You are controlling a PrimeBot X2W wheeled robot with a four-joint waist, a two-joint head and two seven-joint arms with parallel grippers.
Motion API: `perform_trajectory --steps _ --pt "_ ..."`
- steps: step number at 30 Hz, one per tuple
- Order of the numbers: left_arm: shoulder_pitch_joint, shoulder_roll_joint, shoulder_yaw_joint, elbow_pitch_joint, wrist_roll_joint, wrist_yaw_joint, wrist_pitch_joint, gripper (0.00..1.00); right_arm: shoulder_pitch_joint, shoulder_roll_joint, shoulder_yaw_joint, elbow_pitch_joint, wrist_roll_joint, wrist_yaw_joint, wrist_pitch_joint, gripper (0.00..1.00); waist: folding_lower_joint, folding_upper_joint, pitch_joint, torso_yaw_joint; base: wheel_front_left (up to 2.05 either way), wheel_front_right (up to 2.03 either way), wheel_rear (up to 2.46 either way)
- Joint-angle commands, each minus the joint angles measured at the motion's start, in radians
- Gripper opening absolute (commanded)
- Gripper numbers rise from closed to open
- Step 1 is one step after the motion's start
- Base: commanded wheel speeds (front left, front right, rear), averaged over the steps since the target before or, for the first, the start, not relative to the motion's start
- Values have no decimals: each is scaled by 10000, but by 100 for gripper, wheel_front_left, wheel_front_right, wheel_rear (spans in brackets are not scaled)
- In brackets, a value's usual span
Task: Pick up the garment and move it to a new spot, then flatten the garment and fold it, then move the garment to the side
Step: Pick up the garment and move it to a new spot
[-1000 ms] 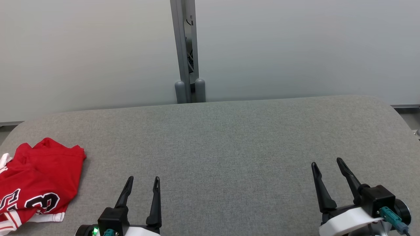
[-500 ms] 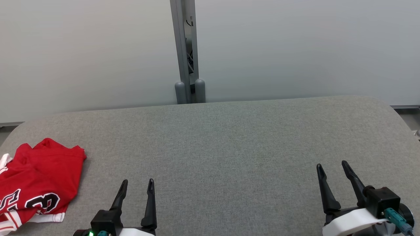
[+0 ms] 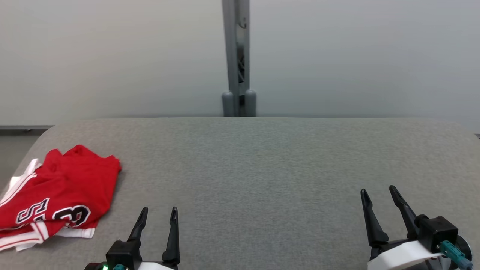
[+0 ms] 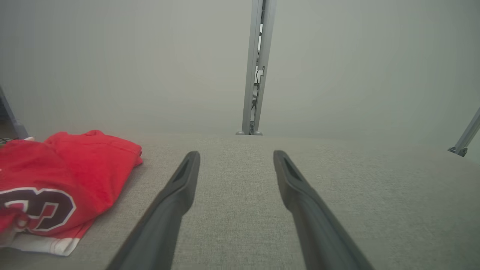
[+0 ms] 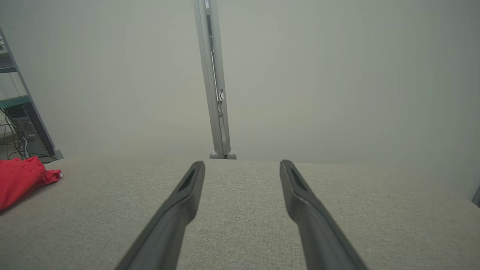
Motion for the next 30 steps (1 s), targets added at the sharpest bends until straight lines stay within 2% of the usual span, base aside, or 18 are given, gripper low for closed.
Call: perform_trajectory --steps 1,5,8,9,11,13,18,24,30 --pt "-123 54 80 28 103 -59 -37 100 62 -66 9 -51 93 1 -67 100 0 0 16 441 0 0 0" --pt "-118 56 263 46 -3 -87 -37 100 90 -63 125 -107 219 1 -69 100 0 0 43 982 0 0 0" --pt "-176 50 362 37 123 -169 -37 100 155 -62 218 -197 339 1 -69 100 0 0 71 1602 0 0 0" --pt "-175 56 451 16 211 -214 -37 100 163 -63 256 -219 365 1 -67 100 0 0 92 2013 0 0 0" --pt "-163 50 515 1 229 -229 -37 100 141 -65 302 -224 370 1 -69 100 0 0 100 2195 0 0 0" --pt "-161 51 580 -1 337 -291 -37 100 132 -62 303 -276 425 1 -67 100 0 0 132 2810 0 0 0" --pt "-72 50 733 -59 469 -383 -37 100 104 -65 335 -396 632 1 -67 100 0 0 174 3630 0 0 0" --pt "-10 48 898 -128 546 -438 -37 100 75 -65 558 -484 568 1 -67 100 0 0 262 4318 0 0 0" --pt "20 50 1036 -267 452 -333 -37 100 -85 -66 851 -404 498 1 -67 100 0 0 457 4496 0 0 0"
